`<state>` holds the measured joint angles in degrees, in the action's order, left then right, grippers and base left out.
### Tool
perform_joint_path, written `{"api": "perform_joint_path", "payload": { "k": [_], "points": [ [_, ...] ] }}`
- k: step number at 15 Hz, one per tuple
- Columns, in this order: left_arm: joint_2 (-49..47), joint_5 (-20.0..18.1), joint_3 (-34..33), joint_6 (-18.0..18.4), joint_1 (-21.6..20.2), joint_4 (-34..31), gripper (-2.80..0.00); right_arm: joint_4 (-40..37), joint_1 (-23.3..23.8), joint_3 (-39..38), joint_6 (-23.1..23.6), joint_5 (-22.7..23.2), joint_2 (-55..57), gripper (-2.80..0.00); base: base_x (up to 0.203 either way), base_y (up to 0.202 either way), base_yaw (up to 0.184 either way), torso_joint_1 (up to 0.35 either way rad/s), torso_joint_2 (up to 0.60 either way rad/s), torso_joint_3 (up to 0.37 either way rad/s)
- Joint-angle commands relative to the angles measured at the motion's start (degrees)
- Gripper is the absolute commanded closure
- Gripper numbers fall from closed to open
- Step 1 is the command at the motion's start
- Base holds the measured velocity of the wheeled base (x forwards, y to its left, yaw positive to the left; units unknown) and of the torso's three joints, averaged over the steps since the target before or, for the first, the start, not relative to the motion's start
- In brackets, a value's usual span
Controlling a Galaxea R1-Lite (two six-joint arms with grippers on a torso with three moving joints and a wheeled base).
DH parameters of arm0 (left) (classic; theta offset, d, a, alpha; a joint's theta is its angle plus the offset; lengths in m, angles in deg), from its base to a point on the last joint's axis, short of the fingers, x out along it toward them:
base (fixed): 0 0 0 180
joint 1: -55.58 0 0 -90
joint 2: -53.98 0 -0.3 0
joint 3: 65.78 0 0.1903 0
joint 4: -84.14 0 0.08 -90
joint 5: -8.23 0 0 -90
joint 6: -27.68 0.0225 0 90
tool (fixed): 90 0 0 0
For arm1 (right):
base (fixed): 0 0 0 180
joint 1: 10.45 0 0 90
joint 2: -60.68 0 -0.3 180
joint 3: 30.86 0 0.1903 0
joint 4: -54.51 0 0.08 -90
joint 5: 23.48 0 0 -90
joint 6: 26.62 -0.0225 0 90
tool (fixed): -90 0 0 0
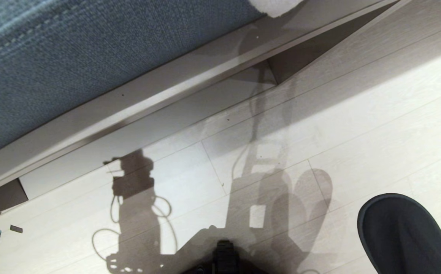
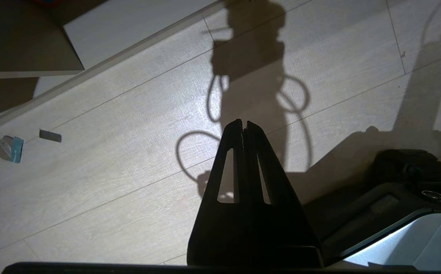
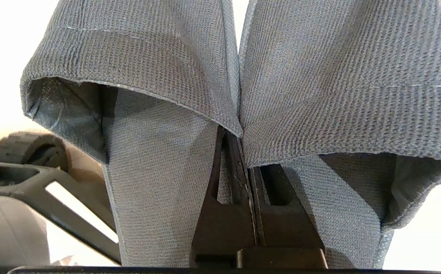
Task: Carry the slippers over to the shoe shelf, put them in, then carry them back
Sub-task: Place the slippers on the floor
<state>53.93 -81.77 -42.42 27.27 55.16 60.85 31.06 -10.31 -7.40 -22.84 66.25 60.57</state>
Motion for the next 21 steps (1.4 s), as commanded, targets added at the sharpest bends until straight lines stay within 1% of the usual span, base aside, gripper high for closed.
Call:
{"api": "perform_joint_path", "payload": {
  "k": [1, 21],
  "points": [
    [0.0, 0.0, 0.0, -0.1, 0.0, 0.0, 0.0, -0.2, 0.0, -0.1, 0.4, 0.2, 0.1, 0.0, 0.0, 0.0, 0.0, 0.006, 0.01, 0.066],
    [0.0, 0.0, 0.0, -0.3, 0.0, 0.1, 0.0, 0.0, 0.0, -0.2, 1.7, 0.6, 0.1, 0.0, 0.0, 0.0, 0.0, 0.002, 0.0, 0.193]
  ]
}}
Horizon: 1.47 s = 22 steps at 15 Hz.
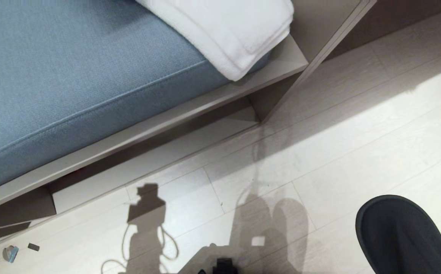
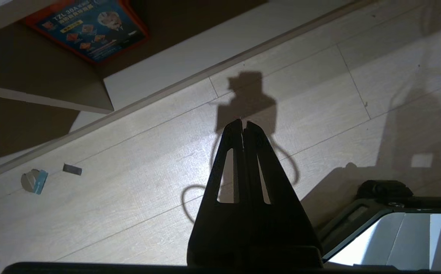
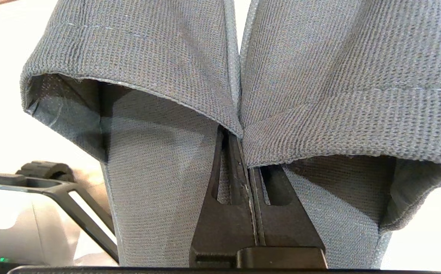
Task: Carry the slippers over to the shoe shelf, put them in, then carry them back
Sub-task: Place the slippers on the floor
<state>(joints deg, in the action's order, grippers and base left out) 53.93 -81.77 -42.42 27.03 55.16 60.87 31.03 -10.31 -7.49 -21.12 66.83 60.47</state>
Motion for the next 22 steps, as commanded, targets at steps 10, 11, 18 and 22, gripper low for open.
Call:
{"api": "perform_joint_path", "payload": {
  "k": [10, 11, 18, 22],
  "points": [
    [0.0, 0.0, 0.0, 0.0, 0.0, 0.1, 0.0, 0.0, 0.0, 0.0, 0.8, 0.0, 0.2, 0.0, 0.0, 0.0, 0.0, 0.002, 0.0, 0.2],
    [0.0, 0.0, 0.0, -0.1, 0.0, 0.1, 0.0, 0.0, 0.0, -0.1, 0.8, 0.1, 0.2, 0.0, 0.0, 0.0, 0.0, 0.002, 0.0, 0.203],
    [0.0, 0.0, 0.0, -0.1, 0.0, 0.1, 0.0, 0.0, 0.0, -0.1, 0.8, 0.1, 0.2, 0.0, 0.0, 0.0, 0.0, 0.003, 0.0, 0.198],
    [0.0, 0.0, 0.0, -0.2, 0.0, 0.1, 0.0, 0.0, 0.0, 0.0, 0.8, 0.0, 0.2, 0.0, 0.0, 0.0, 0.0, 0.004, 0.0, 0.204]
  ]
}}
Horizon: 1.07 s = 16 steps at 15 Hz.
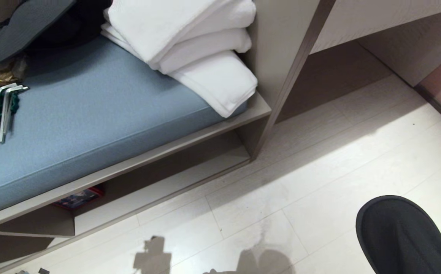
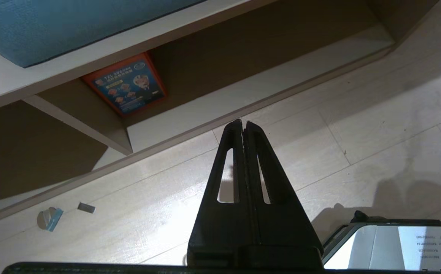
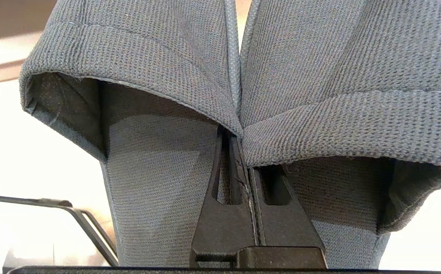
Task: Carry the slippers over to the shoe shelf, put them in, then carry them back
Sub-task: Place the slippers on the floor
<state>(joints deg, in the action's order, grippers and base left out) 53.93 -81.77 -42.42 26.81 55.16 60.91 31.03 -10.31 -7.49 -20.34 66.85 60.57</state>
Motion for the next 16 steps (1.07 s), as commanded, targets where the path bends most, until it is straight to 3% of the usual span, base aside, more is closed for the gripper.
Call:
{"api": "perform_joint_path", "payload": {
  "k": [1, 16],
  "points": [
    [0.0, 0.0, 0.0, 0.0, 0.0, 0.0, 0.0, 0.0, 0.0, 0.0, 0.0, 0.0, 0.1, 0.0, 0.0, 0.0, 0.0, -0.002, 0.0, 0.217],
    [0.0, 0.0, 0.0, 0.0, 0.0, 0.0, 0.0, 0.0, 0.0, 0.0, -0.1, 0.0, 0.1, 0.0, 0.0, 0.0, 0.0, 0.002, 0.0, 0.202]
  ]
}}
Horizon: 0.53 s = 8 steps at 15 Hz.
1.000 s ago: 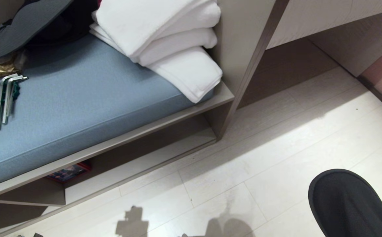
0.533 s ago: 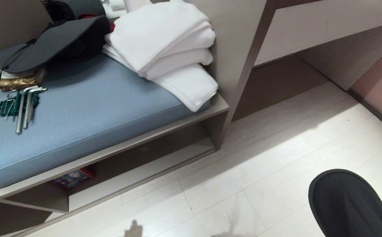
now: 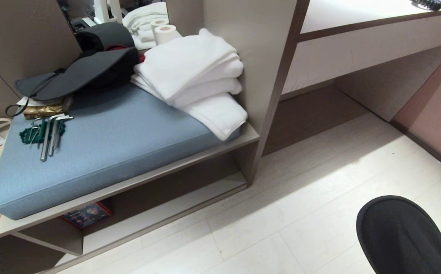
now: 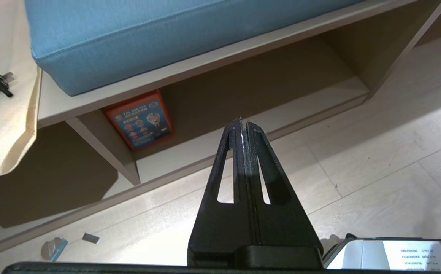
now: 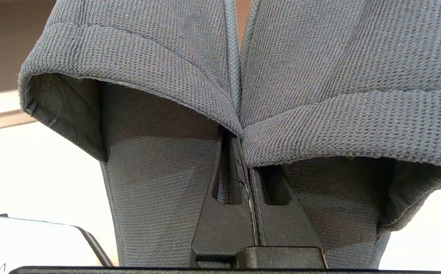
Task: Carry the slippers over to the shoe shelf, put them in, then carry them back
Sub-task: Place the slippers on the floor
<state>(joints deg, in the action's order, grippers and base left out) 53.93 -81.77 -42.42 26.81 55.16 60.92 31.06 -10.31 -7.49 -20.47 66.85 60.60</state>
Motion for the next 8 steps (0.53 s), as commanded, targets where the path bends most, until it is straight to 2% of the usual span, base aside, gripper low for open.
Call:
{"api": "perform_joint_path", "payload": {
  "k": [1, 8],
  "points": [
    [0.0, 0.0, 0.0, 0.0, 0.0, 0.0, 0.0, 0.0, 0.0, -0.1, 0.0, 0.0, 0.1, 0.0, 0.0, 0.0, 0.0, 0.002, 0.0, 0.199],
    [0.0, 0.0, 0.0, 0.0, 0.0, 0.0, 0.0, 0.0, 0.0, 0.0, 0.1, 0.0, 0.1, 0.0, 0.0, 0.0, 0.0, 0.003, 0.0, 0.202]
  ]
}}
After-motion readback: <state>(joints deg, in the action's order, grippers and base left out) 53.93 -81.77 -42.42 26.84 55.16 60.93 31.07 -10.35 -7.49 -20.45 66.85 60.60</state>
